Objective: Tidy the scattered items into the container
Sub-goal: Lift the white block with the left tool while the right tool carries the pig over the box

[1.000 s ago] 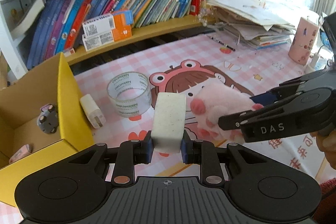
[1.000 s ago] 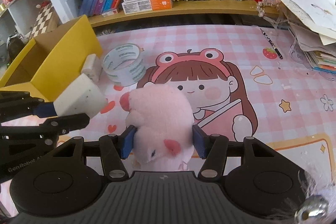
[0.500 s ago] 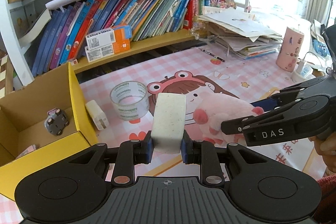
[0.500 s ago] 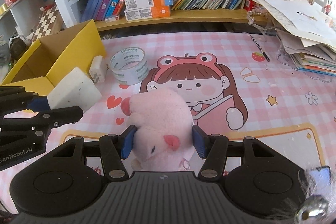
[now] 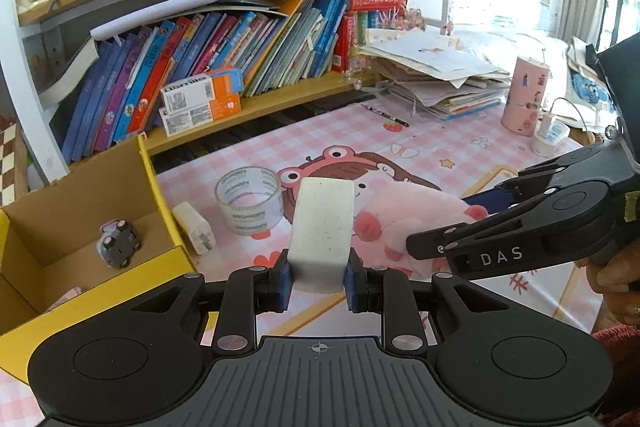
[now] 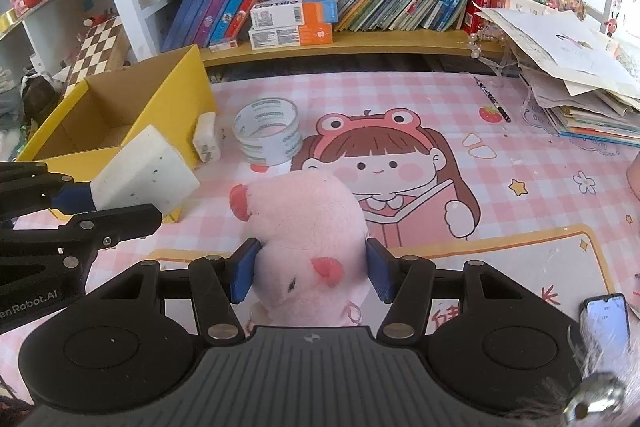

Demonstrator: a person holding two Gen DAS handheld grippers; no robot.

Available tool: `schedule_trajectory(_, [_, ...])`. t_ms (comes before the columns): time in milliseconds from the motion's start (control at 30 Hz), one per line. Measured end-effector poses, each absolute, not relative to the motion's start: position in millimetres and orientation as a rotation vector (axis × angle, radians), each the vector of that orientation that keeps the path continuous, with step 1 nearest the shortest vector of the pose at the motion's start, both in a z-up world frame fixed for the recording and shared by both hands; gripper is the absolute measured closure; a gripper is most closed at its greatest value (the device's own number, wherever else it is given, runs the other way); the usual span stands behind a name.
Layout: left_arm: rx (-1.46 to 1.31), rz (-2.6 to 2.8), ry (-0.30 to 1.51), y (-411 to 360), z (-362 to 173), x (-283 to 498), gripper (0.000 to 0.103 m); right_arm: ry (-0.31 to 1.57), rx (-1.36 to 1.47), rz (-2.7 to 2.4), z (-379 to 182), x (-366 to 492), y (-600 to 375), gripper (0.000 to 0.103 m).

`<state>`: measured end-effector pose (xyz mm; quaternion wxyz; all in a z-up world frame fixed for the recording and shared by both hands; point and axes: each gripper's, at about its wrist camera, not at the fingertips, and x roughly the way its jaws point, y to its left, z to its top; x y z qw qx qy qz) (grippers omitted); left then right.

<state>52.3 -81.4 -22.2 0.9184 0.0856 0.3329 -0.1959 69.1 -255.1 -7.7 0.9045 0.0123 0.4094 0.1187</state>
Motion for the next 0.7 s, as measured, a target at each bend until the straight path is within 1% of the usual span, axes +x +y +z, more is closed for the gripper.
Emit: schedule_trajectory(700, [0.16,-0.464,0.649,-33.9,-13.9,34.6,0.079,0.844,0.002,0.209,0.7,42.7,-202.4,0.049])
